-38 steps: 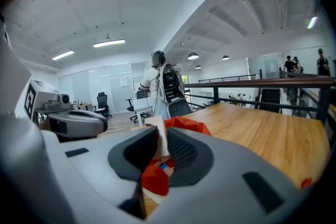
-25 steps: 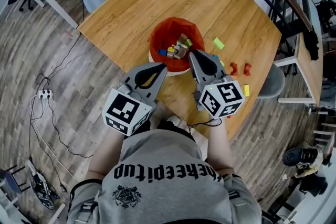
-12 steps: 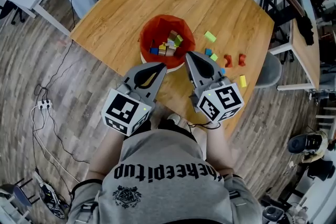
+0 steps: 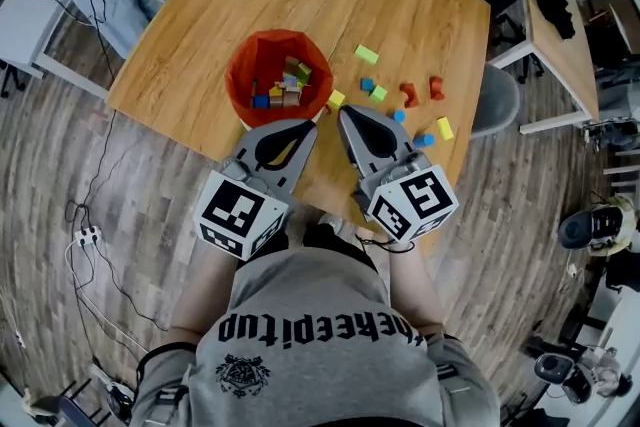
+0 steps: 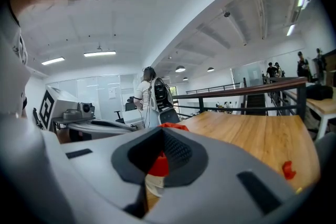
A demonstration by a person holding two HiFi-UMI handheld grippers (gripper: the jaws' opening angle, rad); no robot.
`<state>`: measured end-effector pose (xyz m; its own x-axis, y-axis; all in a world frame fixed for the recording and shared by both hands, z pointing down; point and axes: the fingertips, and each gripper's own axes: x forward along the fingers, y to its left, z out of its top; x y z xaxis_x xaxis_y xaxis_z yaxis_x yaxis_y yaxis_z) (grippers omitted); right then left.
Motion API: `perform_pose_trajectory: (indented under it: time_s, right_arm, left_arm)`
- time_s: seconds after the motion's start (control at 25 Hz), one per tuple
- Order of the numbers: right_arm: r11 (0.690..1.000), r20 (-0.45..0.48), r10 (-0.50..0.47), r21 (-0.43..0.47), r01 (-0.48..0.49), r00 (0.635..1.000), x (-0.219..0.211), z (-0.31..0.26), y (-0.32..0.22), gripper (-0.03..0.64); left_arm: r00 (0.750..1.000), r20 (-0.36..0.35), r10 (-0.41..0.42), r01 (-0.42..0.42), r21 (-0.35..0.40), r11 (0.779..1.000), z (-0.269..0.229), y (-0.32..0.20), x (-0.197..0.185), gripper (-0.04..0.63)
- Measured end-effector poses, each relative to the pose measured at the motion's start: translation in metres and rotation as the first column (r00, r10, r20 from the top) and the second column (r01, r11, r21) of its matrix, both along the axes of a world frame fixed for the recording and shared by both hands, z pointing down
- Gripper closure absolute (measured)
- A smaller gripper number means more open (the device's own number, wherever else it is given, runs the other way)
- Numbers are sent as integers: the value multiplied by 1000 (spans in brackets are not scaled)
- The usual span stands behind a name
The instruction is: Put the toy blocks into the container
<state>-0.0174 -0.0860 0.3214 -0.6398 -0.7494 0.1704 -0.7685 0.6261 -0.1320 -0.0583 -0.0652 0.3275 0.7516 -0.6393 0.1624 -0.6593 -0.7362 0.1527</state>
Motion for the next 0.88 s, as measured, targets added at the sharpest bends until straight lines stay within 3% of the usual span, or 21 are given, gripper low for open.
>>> perform_pose_trajectory:
  time_s: [0.88]
  right_arm:
    - [986, 12, 161, 39, -161, 987, 68, -15, 34, 606]
  left_arm:
    - [972, -13, 234, -234, 20, 972, -8, 11, 87, 580]
